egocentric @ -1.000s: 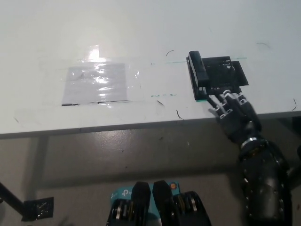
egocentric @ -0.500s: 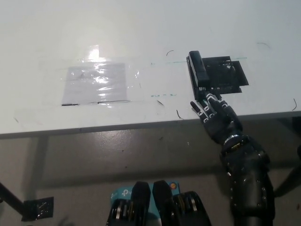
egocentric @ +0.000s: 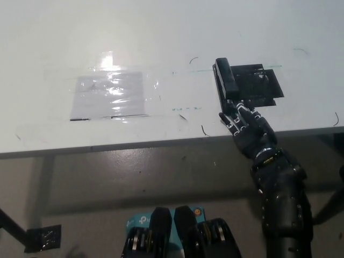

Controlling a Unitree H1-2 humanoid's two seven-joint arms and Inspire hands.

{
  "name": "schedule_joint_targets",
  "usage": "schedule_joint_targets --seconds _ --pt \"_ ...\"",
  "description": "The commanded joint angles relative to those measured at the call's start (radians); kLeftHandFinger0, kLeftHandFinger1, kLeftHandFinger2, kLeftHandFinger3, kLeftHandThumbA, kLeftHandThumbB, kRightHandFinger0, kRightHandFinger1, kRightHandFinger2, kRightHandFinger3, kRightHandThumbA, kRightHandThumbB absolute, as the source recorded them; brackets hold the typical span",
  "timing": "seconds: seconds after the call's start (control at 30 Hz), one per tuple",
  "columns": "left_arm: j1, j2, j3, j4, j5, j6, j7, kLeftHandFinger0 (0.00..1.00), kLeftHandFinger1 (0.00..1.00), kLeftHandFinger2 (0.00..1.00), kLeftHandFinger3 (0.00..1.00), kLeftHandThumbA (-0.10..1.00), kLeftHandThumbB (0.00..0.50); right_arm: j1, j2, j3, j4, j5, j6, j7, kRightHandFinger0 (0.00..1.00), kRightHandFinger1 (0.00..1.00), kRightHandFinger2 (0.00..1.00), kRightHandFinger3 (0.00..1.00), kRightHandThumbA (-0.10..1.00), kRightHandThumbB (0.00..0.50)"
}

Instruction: A stapler is kept infront of the robot on the black mark on the desk and the robot uses its right hand to lift the top of the stapler to open it

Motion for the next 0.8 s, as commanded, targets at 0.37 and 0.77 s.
schedule_joint_targets --seconds 0.37,0.77 --pt "0.009 0.013 0.012 -0.024 0.007 -0.007 0.019 0.56 0.62 0.76 0.89 0.32 0.085 -0.149 0.02 -0.011 0.031 -0.003 -0.061 0.044 0.5 0.62 0.79 0.91 0.41 0.0" --pt "0.029 0.012 0.011 -0.017 0.005 -0.003 0.016 0.59 0.64 0.79 0.91 0.31 0.079 -0.349 0.029 -0.001 0.037 -0.022 -0.063 -0.002 0.41 0.46 0.6 0.76 0.37 0.0"
